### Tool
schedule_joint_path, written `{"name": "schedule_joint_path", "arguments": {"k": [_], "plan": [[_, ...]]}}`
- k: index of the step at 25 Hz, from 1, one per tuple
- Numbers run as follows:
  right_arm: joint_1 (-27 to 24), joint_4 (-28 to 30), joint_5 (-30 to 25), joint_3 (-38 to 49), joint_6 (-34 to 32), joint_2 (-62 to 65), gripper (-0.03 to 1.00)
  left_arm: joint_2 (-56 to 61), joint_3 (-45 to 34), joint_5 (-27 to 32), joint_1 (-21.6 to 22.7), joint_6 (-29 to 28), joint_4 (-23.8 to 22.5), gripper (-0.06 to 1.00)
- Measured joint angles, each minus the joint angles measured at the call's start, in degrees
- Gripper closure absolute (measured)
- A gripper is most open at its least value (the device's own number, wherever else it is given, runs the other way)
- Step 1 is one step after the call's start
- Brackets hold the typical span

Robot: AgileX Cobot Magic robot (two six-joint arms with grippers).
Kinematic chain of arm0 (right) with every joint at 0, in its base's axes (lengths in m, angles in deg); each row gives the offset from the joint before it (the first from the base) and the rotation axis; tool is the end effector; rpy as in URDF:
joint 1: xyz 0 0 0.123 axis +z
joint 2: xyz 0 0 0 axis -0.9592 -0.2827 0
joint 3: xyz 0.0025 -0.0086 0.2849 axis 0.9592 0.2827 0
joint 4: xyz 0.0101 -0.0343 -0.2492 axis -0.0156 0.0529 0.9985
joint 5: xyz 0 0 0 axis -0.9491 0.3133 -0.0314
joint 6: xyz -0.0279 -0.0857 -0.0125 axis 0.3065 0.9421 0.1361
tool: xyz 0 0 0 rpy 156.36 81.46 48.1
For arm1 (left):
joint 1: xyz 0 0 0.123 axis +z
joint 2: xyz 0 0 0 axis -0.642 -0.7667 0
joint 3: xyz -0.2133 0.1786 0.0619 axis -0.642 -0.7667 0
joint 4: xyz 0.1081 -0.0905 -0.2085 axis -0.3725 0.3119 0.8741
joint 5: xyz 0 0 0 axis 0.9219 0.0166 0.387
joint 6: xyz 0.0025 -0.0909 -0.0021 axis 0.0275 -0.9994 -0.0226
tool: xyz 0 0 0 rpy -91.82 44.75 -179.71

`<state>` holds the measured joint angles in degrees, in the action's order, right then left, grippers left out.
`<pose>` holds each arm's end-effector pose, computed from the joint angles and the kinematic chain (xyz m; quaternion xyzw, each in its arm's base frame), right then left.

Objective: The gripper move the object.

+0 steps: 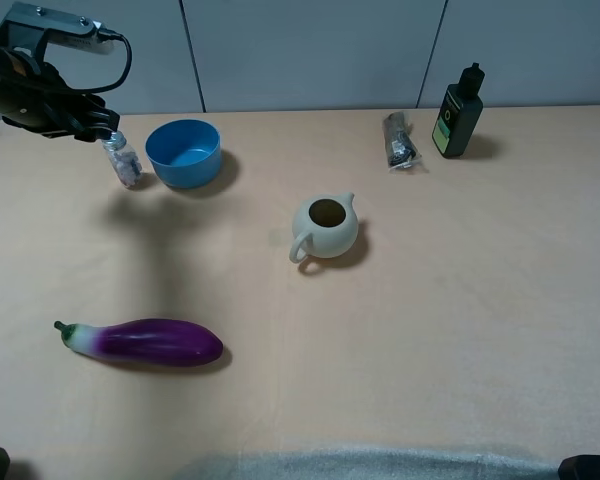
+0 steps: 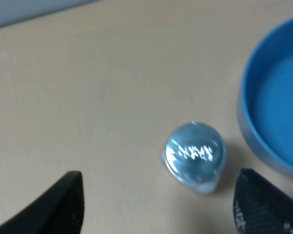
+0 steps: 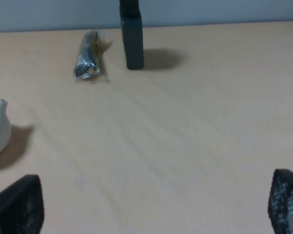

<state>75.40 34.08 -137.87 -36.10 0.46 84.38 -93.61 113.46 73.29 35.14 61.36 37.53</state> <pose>-0.0034 0.0007 0.2790 -0.0049 0.8417 0.0197 0.5395 0.3467 -0.0277 0.1850 0.1046 0.9153 0.0198 0.3884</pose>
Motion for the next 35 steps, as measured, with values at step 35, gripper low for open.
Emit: {"name": "schedule_joint_path", "arguments": {"k": [35], "plan": [[0.0,0.0,0.1,0.0,0.0,0.0,0.28,28.2,11.7,54.8,-4.7,8.4,16.3,0.30]]}}
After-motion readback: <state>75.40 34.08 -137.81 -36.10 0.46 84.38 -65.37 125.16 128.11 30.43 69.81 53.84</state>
